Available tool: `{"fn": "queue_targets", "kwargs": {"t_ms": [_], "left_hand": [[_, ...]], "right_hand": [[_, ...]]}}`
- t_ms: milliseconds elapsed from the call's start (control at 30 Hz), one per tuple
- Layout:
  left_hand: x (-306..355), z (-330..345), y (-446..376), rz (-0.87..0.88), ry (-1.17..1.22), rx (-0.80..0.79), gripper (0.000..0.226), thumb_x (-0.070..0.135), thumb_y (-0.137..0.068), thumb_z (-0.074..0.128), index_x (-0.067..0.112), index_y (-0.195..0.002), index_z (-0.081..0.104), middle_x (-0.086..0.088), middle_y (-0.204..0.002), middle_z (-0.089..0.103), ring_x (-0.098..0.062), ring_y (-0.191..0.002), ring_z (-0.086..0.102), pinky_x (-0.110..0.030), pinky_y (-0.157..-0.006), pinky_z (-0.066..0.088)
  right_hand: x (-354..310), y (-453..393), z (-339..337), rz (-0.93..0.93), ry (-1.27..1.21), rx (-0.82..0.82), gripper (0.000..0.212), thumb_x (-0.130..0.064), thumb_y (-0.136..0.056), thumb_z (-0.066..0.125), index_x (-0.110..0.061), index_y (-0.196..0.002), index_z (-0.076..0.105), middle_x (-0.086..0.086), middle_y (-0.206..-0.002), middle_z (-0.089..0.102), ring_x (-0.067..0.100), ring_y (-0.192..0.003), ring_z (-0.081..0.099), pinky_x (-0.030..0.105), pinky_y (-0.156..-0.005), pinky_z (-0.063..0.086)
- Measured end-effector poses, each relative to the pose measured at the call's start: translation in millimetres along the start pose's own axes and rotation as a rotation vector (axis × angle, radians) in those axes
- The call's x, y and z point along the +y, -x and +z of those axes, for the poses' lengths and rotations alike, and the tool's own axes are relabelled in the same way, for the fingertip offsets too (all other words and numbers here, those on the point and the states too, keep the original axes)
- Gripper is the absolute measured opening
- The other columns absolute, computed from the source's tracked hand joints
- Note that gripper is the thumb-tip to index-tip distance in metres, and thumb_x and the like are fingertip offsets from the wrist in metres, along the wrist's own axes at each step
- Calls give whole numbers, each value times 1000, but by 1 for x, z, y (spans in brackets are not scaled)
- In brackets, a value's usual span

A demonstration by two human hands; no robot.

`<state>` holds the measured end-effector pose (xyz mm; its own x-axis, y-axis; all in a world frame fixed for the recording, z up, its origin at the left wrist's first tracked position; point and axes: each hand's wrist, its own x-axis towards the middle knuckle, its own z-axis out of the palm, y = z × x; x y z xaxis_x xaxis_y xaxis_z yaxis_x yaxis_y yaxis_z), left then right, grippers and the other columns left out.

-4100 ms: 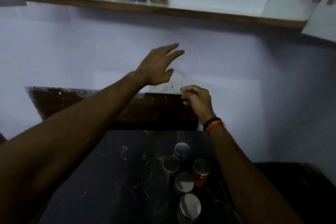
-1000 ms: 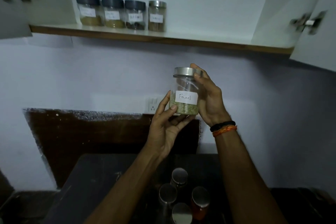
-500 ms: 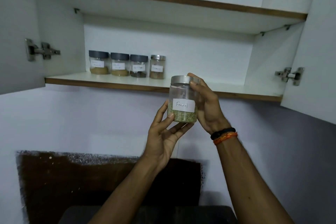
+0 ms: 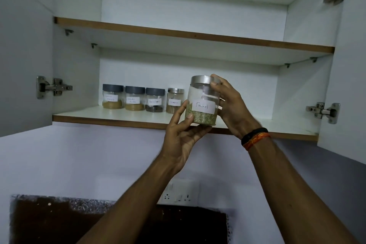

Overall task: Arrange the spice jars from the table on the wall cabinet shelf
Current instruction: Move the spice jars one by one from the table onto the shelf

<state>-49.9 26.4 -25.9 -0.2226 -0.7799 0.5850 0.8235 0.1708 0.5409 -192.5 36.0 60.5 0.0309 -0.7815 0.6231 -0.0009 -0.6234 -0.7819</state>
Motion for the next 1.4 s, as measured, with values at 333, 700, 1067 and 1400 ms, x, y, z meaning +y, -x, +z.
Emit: {"fn": "queue_targets", "kwargs": {"t_ms": [333, 700, 1067, 1400], "left_hand": [[4, -7, -21, -20, -127, -9, 60, 7, -87, 63, 21, -144, 50, -16, -133, 63, -43, -121, 61, -52, -101, 52], [32, -53, -62, 320, -1505, -68, 31, 23, -104, 50, 21, -133, 61, -5, -126, 68, -18, -107, 65, -27, -87, 52], [30, -55, -110, -180, -2322, -800, 64, 63, -101, 27, 37, -158, 16, 2, -163, 30, -23, -144, 39, -44, -115, 33], [24, -64, -124, -118, -2273, -824, 68, 69, -97, 29, 38, -157, 21, 1, -163, 31, -25, -144, 39, -43, -116, 32]], "right_hand": [[6, -16, -9, -37, 25, -10, 55, -36, -89, 71, -26, -140, 54, 4, -132, 64, 24, -112, 67, 25, -76, 58], [11, -46, -22, -36, 64, 53, 40, -23, -85, 77, -15, -123, 64, 15, -126, 67, 33, -105, 70, 35, -78, 60], [34, -93, -37, -32, 151, 58, 38, -23, -85, 78, -15, -119, 64, 12, -122, 67, 30, -106, 69, 36, -81, 61], [99, -160, -41, 56, 255, 13, 40, -18, -82, 80, -11, -118, 64, 9, -116, 67, 30, -101, 69, 39, -80, 59]]}}
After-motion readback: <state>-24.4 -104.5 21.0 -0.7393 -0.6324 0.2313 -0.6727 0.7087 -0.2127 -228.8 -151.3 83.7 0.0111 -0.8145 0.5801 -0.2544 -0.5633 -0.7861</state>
